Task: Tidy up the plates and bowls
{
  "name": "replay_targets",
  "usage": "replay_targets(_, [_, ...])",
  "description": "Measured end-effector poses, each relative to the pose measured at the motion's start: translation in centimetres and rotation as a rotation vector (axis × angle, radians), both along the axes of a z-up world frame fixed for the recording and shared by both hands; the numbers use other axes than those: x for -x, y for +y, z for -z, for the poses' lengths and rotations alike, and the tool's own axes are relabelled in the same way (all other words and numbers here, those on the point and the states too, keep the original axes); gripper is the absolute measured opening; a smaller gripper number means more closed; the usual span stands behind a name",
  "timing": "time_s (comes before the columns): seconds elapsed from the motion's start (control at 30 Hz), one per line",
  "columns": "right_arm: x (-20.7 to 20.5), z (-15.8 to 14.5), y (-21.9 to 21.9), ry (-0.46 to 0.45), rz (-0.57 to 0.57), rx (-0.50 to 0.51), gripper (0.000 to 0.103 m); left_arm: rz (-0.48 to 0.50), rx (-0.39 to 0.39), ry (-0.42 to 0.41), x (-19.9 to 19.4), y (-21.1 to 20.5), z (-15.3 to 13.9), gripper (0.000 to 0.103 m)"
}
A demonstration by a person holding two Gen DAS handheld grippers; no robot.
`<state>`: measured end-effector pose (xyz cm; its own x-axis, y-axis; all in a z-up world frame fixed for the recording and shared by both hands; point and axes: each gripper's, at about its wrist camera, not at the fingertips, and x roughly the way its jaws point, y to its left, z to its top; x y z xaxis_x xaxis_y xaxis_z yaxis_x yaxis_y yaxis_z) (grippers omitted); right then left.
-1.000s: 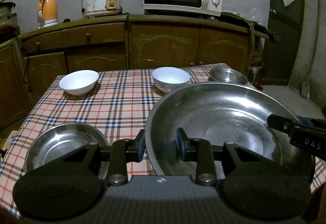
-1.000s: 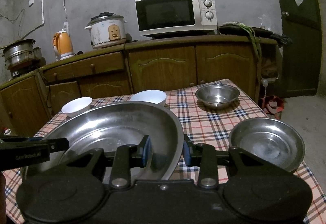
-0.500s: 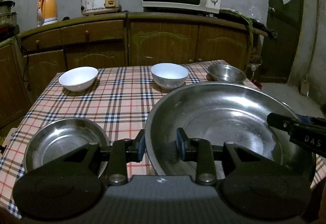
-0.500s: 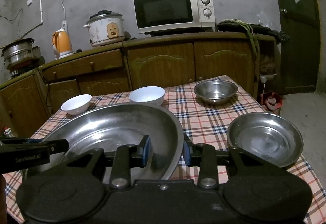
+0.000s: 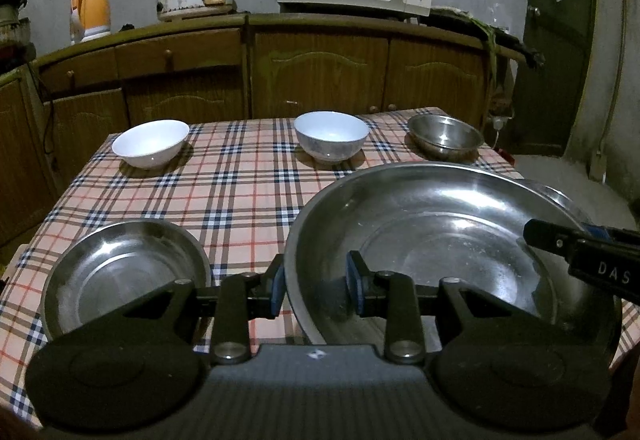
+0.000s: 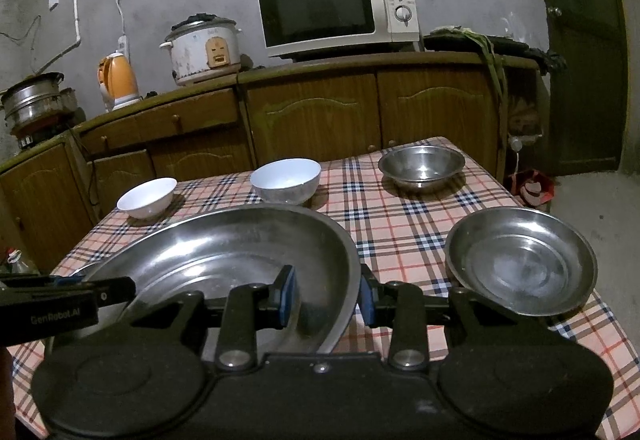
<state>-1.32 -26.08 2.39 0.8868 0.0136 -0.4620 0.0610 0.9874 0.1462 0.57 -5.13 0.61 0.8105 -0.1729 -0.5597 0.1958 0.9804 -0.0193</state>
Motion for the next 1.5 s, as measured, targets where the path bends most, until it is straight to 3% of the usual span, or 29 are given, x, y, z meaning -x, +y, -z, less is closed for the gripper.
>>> replay_targets(1.5, [-1.2,3.6,-0.5,0.088,0.01,-0.036,0.041,0.009,-0.026,0.077,-1.0,-0.5,2.8,0.032])
